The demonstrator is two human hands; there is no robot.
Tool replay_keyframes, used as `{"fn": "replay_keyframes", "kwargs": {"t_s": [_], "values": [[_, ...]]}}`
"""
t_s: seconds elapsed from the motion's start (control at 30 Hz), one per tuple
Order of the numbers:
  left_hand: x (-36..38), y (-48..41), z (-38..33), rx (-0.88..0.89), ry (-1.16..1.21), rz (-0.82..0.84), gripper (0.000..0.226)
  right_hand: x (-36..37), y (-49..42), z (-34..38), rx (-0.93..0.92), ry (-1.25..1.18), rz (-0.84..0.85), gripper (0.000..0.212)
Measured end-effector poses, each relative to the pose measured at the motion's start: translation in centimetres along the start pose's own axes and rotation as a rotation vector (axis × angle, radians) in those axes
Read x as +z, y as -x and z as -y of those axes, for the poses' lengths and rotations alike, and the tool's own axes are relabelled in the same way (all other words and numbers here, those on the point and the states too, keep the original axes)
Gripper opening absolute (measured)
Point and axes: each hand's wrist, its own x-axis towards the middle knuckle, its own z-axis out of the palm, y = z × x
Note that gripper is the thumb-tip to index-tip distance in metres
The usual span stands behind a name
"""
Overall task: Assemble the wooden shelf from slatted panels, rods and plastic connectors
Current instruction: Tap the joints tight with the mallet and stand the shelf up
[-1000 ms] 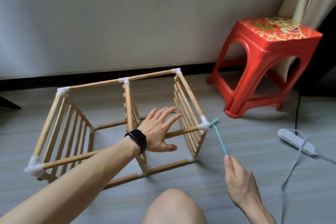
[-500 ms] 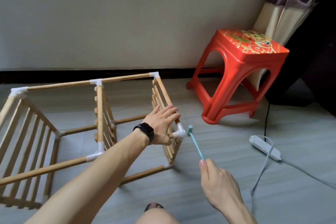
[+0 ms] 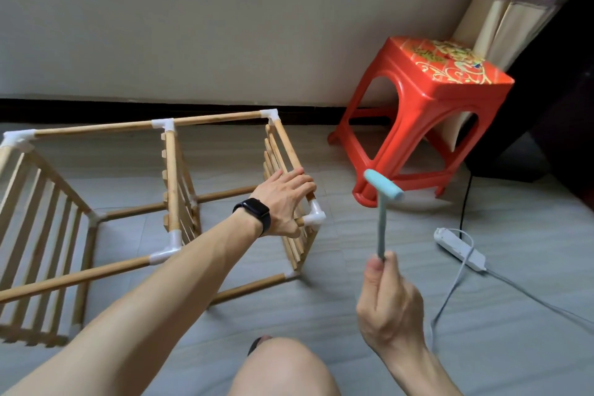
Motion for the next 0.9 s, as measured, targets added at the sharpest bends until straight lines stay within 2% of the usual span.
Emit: {"fn": "replay_keyframes", "kwargs": {"t_s": [0.03, 0.1, 0.2, 0.3, 0.5, 0.73, 0.9], "values": [[0.0, 0.1, -0.1, 0.004, -0.001, 0.002, 0.101, 0.4, 0.0, 0.1, -0.013, 0.061, 0.049, 0.046], [0.2, 0.2, -0.1, 0.004, -0.005, 0.0, 0.101, 0.8, -0.2, -0.4, 0.124, 0.068, 0.177, 0.042], [0.2, 0.4, 0.1, -0.012, 0.028, -0.016, 0.101, 0.5, 0.0, 0.0, 0.097, -0.066, 0.027, 0.037], [0.3, 0.9, -0.1, -0.008, 0.036, -0.019, 0.101, 0.7, -0.2, 0.3, 0.143, 0.068, 0.253, 0.036], [0.7, 4.2, -0.3, 0.02, 0.054, -0.015, 0.101, -0.7, -1.1, 0.3, 0.135, -0.11, 0.083, 0.036], [1.8, 11.7, -0.5, 0.161, -0.011, 0.014, 0.099, 1.1, -2.5, 1.9, 0.142, -0.172, 0.165, 0.041], [0.3, 12.4, 0.1, 0.153, 0.019, 0.086, 0.094, 2.3, -4.0, 4.2, 0.115, -0.204, 0.199, 0.042]]}}
